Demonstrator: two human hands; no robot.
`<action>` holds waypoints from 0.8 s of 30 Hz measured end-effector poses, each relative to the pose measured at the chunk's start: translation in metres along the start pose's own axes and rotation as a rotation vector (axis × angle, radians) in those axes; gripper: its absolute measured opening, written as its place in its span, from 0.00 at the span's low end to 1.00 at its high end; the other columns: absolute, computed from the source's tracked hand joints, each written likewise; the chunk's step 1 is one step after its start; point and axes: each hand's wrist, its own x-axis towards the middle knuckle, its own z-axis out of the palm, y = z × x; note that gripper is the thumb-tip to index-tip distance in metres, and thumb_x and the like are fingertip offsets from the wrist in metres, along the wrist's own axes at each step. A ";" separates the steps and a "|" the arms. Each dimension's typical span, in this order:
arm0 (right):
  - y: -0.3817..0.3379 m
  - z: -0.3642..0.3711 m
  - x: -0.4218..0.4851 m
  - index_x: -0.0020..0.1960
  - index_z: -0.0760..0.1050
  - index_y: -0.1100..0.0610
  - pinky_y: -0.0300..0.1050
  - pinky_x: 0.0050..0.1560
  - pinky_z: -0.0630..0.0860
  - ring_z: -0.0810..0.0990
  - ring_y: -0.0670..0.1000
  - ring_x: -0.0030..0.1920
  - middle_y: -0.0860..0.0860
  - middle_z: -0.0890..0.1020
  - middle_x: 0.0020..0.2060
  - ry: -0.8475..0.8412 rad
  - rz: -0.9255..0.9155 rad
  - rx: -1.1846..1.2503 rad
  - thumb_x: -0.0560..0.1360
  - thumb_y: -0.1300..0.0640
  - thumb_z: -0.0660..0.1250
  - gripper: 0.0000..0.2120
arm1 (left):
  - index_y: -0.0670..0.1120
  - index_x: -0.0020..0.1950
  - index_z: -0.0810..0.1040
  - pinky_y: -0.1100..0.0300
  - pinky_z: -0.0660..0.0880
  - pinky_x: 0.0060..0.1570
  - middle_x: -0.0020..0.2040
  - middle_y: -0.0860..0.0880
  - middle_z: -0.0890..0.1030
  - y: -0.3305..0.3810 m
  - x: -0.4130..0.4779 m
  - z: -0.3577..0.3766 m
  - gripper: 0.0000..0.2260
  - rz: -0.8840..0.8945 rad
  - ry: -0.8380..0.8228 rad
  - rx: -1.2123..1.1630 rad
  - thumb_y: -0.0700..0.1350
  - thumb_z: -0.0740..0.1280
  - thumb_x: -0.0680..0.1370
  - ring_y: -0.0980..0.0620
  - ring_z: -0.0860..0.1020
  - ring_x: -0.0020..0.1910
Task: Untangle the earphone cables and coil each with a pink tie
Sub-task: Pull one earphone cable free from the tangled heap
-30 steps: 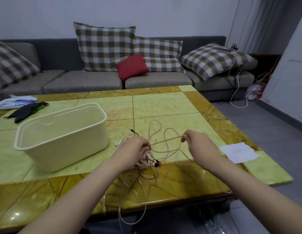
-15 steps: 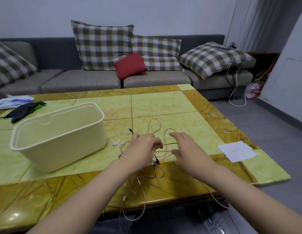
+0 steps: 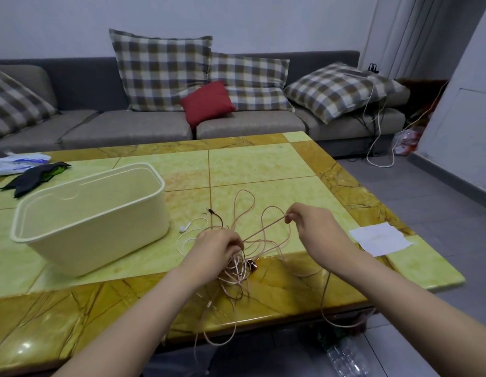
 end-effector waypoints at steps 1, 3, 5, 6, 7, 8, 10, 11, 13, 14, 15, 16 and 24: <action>0.003 -0.005 0.002 0.51 0.77 0.56 0.36 0.28 0.60 0.67 0.40 0.29 0.47 0.74 0.40 0.027 0.015 -0.001 0.80 0.66 0.55 0.13 | 0.48 0.49 0.81 0.52 0.70 0.58 0.46 0.53 0.82 -0.003 0.000 0.000 0.05 -0.014 -0.010 0.001 0.44 0.65 0.77 0.51 0.77 0.49; 0.011 -0.014 0.007 0.50 0.76 0.56 0.38 0.27 0.61 0.68 0.43 0.29 0.49 0.75 0.38 0.072 0.044 -0.003 0.81 0.63 0.55 0.12 | 0.49 0.48 0.81 0.52 0.70 0.57 0.46 0.54 0.82 -0.008 -0.001 0.000 0.05 -0.043 -0.029 0.014 0.45 0.66 0.77 0.52 0.77 0.48; 0.019 -0.020 0.011 0.48 0.76 0.57 0.36 0.26 0.60 0.69 0.43 0.31 0.50 0.75 0.39 0.090 0.082 0.011 0.81 0.61 0.54 0.12 | 0.51 0.48 0.82 0.52 0.71 0.56 0.45 0.55 0.82 -0.012 -0.002 0.000 0.05 -0.066 -0.026 0.022 0.46 0.66 0.77 0.53 0.78 0.48; 0.025 -0.021 0.012 0.48 0.76 0.57 0.36 0.27 0.61 0.70 0.44 0.31 0.51 0.76 0.40 0.093 0.106 0.006 0.81 0.61 0.54 0.12 | 0.51 0.48 0.82 0.52 0.71 0.56 0.45 0.55 0.82 -0.012 -0.002 0.000 0.06 -0.072 -0.016 0.023 0.47 0.65 0.77 0.53 0.78 0.48; 0.030 -0.021 0.013 0.49 0.76 0.58 0.38 0.28 0.63 0.71 0.46 0.32 0.52 0.77 0.41 0.092 0.130 -0.011 0.81 0.61 0.54 0.12 | 0.51 0.49 0.82 0.53 0.71 0.56 0.46 0.55 0.82 -0.012 -0.002 0.000 0.06 -0.074 -0.003 0.025 0.47 0.65 0.77 0.52 0.78 0.49; 0.034 -0.020 0.012 0.51 0.77 0.58 0.42 0.30 0.66 0.74 0.49 0.35 0.53 0.79 0.43 0.078 0.153 -0.045 0.81 0.62 0.54 0.12 | 0.51 0.50 0.83 0.54 0.71 0.56 0.47 0.54 0.83 -0.012 -0.001 -0.001 0.07 -0.073 0.007 0.032 0.46 0.65 0.78 0.52 0.78 0.50; 0.038 -0.015 0.007 0.60 0.75 0.57 0.46 0.41 0.71 0.75 0.55 0.47 0.55 0.80 0.50 -0.012 0.183 -0.211 0.80 0.63 0.54 0.14 | 0.50 0.51 0.83 0.54 0.70 0.56 0.48 0.54 0.83 -0.009 0.000 -0.001 0.07 -0.062 0.028 0.052 0.46 0.65 0.78 0.51 0.78 0.51; 0.037 -0.012 0.003 0.65 0.71 0.56 0.46 0.48 0.70 0.73 0.55 0.54 0.55 0.79 0.55 -0.071 0.171 -0.311 0.79 0.64 0.54 0.17 | 0.50 0.52 0.83 0.54 0.70 0.57 0.49 0.54 0.83 -0.006 0.001 -0.002 0.08 -0.055 0.043 0.058 0.46 0.65 0.78 0.52 0.78 0.52; 0.026 -0.006 -0.005 0.73 0.61 0.57 0.45 0.60 0.66 0.67 0.55 0.63 0.55 0.70 0.65 -0.131 0.086 -0.391 0.78 0.65 0.57 0.23 | 0.50 0.52 0.83 0.52 0.70 0.57 0.48 0.54 0.83 -0.003 0.003 -0.003 0.08 -0.028 0.068 0.067 0.46 0.65 0.78 0.52 0.78 0.51; 0.017 -0.003 -0.010 0.74 0.58 0.56 0.44 0.63 0.65 0.65 0.55 0.65 0.54 0.67 0.66 -0.137 0.035 -0.343 0.78 0.65 0.58 0.26 | 0.50 0.53 0.83 0.52 0.70 0.57 0.47 0.53 0.83 0.000 0.004 -0.003 0.08 -0.017 0.072 0.076 0.46 0.65 0.78 0.52 0.78 0.51; 0.008 0.000 -0.014 0.74 0.57 0.57 0.44 0.65 0.64 0.64 0.54 0.66 0.53 0.66 0.67 -0.135 -0.023 -0.272 0.77 0.65 0.60 0.27 | 0.51 0.54 0.82 0.53 0.70 0.58 0.48 0.53 0.83 0.003 0.004 -0.004 0.09 -0.006 0.076 0.090 0.46 0.64 0.78 0.52 0.78 0.52; -0.002 0.005 -0.017 0.74 0.58 0.57 0.43 0.66 0.63 0.64 0.52 0.67 0.53 0.66 0.67 -0.145 -0.084 -0.208 0.77 0.64 0.61 0.26 | 0.51 0.55 0.82 0.53 0.69 0.59 0.49 0.53 0.83 0.007 0.004 -0.003 0.09 0.008 0.080 0.109 0.47 0.64 0.79 0.52 0.78 0.52; -0.026 0.044 -0.014 0.55 0.74 0.59 0.41 0.43 0.66 0.76 0.55 0.50 0.56 0.77 0.51 -0.374 -0.112 -0.018 0.80 0.59 0.59 0.08 | 0.54 0.53 0.80 0.57 0.60 0.53 0.47 0.54 0.80 0.026 -0.007 0.011 0.09 0.109 0.067 0.237 0.48 0.59 0.80 0.52 0.73 0.53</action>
